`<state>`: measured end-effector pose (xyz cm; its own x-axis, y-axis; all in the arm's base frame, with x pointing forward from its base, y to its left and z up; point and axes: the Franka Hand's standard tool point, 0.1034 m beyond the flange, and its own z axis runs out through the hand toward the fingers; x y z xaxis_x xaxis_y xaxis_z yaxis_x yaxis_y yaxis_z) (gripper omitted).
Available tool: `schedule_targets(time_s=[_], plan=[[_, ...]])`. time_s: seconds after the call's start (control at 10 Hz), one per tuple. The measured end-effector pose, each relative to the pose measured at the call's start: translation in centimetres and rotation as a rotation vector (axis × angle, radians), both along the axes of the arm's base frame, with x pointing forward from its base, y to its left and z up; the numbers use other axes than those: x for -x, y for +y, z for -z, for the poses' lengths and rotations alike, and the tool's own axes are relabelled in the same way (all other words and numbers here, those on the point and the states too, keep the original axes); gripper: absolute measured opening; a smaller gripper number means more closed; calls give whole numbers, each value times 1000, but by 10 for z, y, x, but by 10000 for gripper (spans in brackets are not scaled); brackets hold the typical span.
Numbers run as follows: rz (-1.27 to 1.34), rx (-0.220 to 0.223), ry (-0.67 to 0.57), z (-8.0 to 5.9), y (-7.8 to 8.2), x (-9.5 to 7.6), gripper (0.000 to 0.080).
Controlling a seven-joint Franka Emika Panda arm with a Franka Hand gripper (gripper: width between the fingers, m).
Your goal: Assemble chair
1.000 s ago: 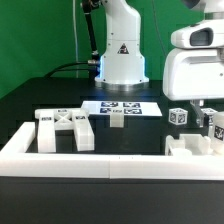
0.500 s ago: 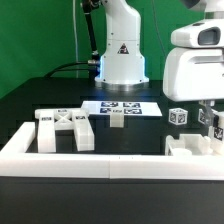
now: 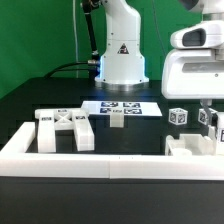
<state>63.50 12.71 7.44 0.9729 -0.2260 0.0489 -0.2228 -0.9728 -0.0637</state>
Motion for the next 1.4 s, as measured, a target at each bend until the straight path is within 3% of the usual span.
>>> schedule_targets(time_s=[0.9,1.3,1.4], plan=[[857,-84,61,1,0,0,291],[880,-90,65,1,0,0,295],[832,-87,62,1,0,0,513]])
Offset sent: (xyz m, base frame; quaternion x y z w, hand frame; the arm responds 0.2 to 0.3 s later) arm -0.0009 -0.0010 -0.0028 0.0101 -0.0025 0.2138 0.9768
